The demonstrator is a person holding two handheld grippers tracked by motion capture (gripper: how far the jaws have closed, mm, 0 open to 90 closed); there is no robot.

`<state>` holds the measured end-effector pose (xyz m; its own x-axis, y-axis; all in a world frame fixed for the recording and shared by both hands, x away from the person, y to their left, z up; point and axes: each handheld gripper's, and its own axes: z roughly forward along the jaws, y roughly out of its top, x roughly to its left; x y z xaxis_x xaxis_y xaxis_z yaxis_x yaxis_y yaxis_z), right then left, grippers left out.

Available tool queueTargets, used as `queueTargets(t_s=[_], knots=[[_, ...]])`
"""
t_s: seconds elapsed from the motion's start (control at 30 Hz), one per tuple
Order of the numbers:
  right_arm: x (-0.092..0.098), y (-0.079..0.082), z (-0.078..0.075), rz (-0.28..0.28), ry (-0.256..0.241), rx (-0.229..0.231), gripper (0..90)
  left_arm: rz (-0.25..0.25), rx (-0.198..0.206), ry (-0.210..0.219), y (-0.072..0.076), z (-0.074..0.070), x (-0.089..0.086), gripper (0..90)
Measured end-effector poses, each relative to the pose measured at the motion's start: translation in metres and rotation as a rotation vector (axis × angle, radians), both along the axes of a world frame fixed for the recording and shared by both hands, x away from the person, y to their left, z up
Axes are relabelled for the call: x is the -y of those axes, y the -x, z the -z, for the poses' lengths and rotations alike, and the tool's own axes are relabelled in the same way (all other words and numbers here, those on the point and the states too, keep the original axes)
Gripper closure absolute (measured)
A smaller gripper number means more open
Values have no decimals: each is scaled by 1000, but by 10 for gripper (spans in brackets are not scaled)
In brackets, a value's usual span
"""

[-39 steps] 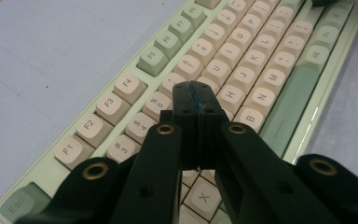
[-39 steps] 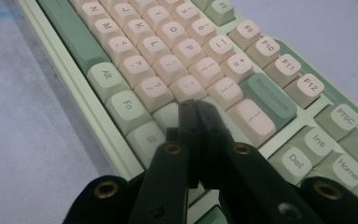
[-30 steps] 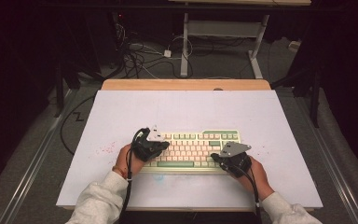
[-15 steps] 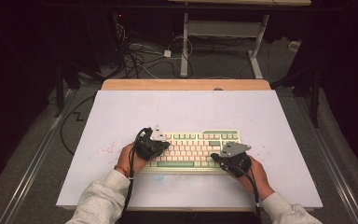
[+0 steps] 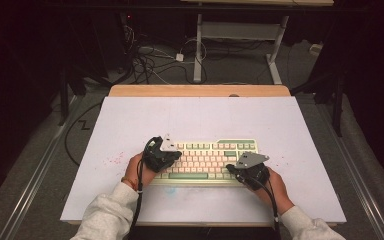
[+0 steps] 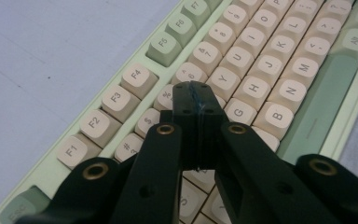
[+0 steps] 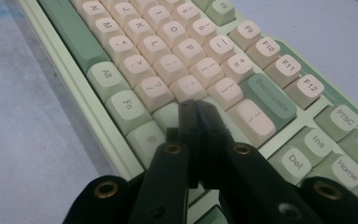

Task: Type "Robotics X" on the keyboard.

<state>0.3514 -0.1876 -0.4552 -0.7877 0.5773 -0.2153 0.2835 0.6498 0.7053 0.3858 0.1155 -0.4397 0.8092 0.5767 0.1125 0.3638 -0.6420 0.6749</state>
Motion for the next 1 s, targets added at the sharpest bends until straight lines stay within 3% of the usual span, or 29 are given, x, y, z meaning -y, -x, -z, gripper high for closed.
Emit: queueTargets(t_s=[0.3,0.87,1.0], knots=[[0,0,0,-2,0,1,900,-3,65,34,9,-9,-6,874],[0,1,-2,-9,7,23,900,-8,104,52,12,-14,-10,874],[4,2,-9,-4,-20,35,900,-9,117,62,15,-17,-13,874]])
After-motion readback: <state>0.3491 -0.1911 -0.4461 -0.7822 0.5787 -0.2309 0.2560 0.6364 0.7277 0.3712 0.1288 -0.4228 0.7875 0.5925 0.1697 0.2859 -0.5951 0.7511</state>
